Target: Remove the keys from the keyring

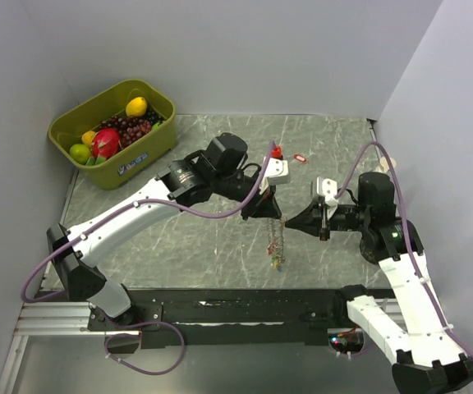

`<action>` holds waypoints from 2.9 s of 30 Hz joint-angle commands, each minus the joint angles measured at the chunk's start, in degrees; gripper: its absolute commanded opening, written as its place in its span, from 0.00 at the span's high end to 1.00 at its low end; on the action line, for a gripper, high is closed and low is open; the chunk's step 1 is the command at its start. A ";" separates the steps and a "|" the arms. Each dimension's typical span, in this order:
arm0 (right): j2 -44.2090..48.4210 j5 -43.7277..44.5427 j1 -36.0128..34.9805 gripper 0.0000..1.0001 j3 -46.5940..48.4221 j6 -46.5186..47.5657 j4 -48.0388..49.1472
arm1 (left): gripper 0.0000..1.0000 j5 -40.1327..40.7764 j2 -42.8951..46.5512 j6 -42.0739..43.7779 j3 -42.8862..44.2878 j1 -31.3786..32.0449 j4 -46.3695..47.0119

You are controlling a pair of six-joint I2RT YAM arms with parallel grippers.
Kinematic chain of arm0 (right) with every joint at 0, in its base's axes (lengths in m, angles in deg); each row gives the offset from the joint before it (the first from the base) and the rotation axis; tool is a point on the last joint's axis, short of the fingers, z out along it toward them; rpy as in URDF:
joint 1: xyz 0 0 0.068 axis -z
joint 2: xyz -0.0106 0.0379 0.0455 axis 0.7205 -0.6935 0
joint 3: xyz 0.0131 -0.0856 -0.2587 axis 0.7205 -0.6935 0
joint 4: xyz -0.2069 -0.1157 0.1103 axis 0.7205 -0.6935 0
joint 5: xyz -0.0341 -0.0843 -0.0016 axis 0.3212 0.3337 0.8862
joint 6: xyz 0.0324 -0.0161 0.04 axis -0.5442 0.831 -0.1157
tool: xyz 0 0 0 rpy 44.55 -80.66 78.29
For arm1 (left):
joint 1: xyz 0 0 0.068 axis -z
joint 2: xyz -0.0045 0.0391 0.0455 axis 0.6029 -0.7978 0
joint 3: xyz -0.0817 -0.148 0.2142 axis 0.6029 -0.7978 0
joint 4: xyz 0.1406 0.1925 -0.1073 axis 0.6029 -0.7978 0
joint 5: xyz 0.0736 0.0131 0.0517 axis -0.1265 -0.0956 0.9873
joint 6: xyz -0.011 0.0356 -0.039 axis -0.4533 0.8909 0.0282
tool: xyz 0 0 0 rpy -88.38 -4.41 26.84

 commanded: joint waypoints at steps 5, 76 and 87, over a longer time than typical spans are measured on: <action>1.40 9.14 -6.39 1.00 -2.66 -1.11 2.93 | 0.99 -2.19 1.25 -1.57 1.41 -0.69 4.81; -2.12 6.42 -9.73 1.00 1.29 -5.51 7.50 | 0.99 -5.97 0.46 -2.36 2.64 -1.48 4.46; 1.05 8.80 -7.98 0.68 3.67 -0.15 0.65 | 0.99 -5.71 1.17 -1.74 1.85 -1.57 4.20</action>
